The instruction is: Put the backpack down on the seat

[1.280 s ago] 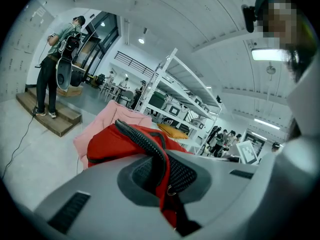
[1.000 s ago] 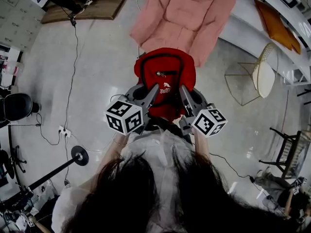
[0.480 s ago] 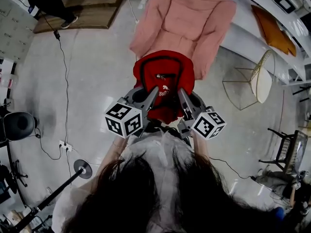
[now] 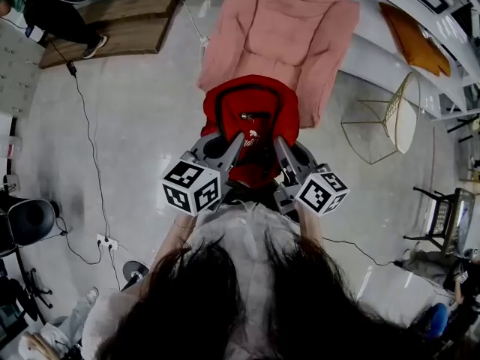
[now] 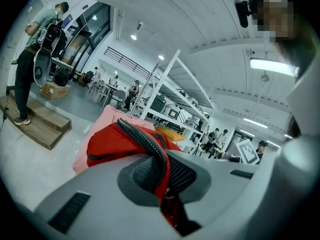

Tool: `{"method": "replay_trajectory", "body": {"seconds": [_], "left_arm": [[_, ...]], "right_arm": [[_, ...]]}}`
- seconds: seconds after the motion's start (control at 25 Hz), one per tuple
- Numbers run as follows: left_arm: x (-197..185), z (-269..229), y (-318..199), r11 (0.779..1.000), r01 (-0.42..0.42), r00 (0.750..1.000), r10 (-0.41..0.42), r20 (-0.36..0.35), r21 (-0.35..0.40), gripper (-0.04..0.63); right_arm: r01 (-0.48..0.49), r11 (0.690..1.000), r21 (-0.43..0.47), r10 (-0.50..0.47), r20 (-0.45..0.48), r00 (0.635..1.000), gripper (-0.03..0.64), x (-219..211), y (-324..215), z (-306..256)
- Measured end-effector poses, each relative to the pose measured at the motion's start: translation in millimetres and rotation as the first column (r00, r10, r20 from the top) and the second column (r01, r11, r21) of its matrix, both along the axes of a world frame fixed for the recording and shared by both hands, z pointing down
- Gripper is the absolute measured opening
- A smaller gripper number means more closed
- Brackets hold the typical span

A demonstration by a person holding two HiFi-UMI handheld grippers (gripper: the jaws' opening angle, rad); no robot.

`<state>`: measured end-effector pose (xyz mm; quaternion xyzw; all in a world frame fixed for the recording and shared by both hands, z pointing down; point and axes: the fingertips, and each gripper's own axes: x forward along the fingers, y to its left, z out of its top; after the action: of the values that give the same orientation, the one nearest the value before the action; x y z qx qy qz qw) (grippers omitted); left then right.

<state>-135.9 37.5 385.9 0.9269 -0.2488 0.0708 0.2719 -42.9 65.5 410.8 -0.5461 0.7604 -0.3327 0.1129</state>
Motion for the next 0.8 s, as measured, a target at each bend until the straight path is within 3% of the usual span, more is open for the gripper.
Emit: {"method": "replay_trajectory", "body": {"seconds": [0.44, 0.8], "left_arm": [[24, 20, -38, 0.998, -0.025, 0.999, 0.026, 0.019, -0.061, 0.034], [91, 51, -115, 0.993, 0.001, 0.998, 0.006, 0.064, -0.115, 0.034]], "right_arm": [[-0.016, 0.998, -0.061, 0.016, 0.002, 1.0, 0.04, 20, -33, 17], [0.015, 0.996, -0.085, -0.012, 0.046, 0.999, 0.04, 90, -115, 50]]}}
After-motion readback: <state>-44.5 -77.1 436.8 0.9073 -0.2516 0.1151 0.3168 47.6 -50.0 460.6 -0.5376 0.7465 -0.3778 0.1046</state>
